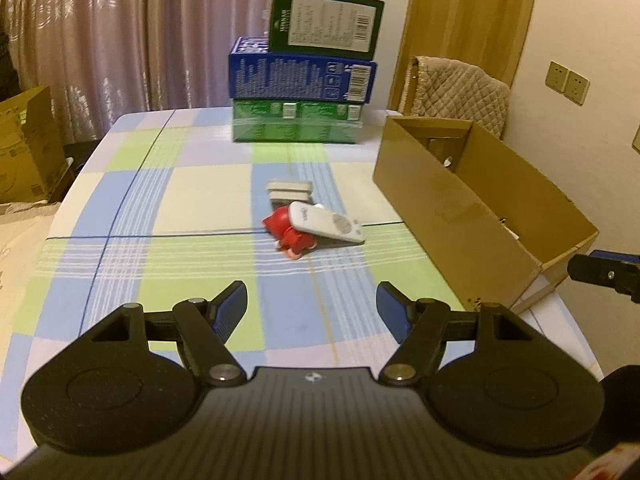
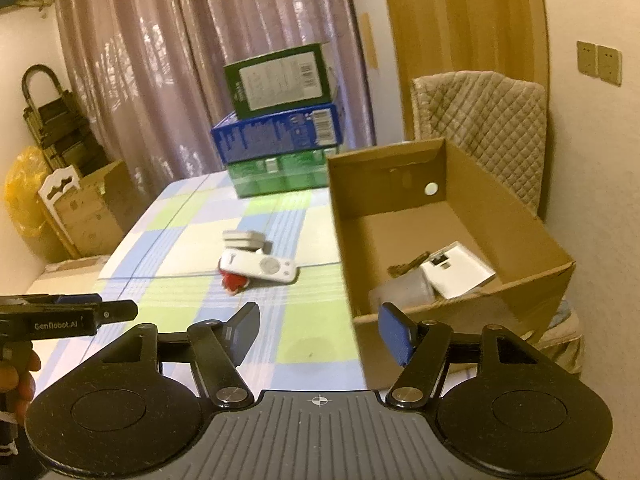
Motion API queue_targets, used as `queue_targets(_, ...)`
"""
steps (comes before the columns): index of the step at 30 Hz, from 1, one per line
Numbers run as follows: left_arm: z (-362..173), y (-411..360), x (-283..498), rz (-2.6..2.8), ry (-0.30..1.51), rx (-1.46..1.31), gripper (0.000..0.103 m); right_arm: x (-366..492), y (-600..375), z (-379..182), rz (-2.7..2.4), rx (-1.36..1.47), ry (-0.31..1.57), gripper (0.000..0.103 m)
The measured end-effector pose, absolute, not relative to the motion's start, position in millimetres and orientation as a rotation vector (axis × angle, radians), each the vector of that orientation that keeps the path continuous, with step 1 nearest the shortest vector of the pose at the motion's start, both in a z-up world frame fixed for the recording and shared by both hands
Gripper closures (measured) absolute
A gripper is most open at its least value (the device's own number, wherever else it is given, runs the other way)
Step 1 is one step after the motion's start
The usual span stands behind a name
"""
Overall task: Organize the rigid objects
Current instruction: 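Withdraw both tools from the box back over the red toy and remote, then grasp the white Midea remote with the right tool while the left tool approaches the red toy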
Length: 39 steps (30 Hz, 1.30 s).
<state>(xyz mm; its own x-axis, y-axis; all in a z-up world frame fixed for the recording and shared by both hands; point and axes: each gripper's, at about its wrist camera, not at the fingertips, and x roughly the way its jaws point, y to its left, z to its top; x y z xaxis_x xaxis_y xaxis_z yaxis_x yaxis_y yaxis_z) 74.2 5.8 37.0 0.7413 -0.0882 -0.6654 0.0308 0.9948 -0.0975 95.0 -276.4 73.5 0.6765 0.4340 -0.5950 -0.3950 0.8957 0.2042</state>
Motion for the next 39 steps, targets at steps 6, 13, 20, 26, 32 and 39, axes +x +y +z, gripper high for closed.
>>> queue_targets(6, 35, 20, 69, -0.046, 0.734, -0.095, 0.036, 91, -261, 67, 0.496, 0.034, 0.701, 0.039)
queue_targets(13, 32, 30, 69, -0.043, 0.736, -0.100, 0.036, 92, -249, 62, 0.513, 0.008, 0.708, 0.039)
queue_targets(20, 26, 42, 77, -0.038, 0.743, -0.091, 0.036, 100, -230, 58, 0.551, -0.047, 0.704, 0.039)
queue_targets(26, 17, 52, 94, -0.045, 0.755, -0.052, 0.036, 115, -208, 47, 0.590, -0.114, 0.698, 0.039)
queue_targets(32, 0, 61, 122, -0.061, 0.766, -0.017, 0.036, 140, -178, 27, 0.645, -0.229, 0.694, 0.038)
queue_targets(39, -32, 67, 162, -0.094, 0.789, 0.025, 0.036, 181, -147, -5, 0.687, -0.339, 0.703, 0.038)
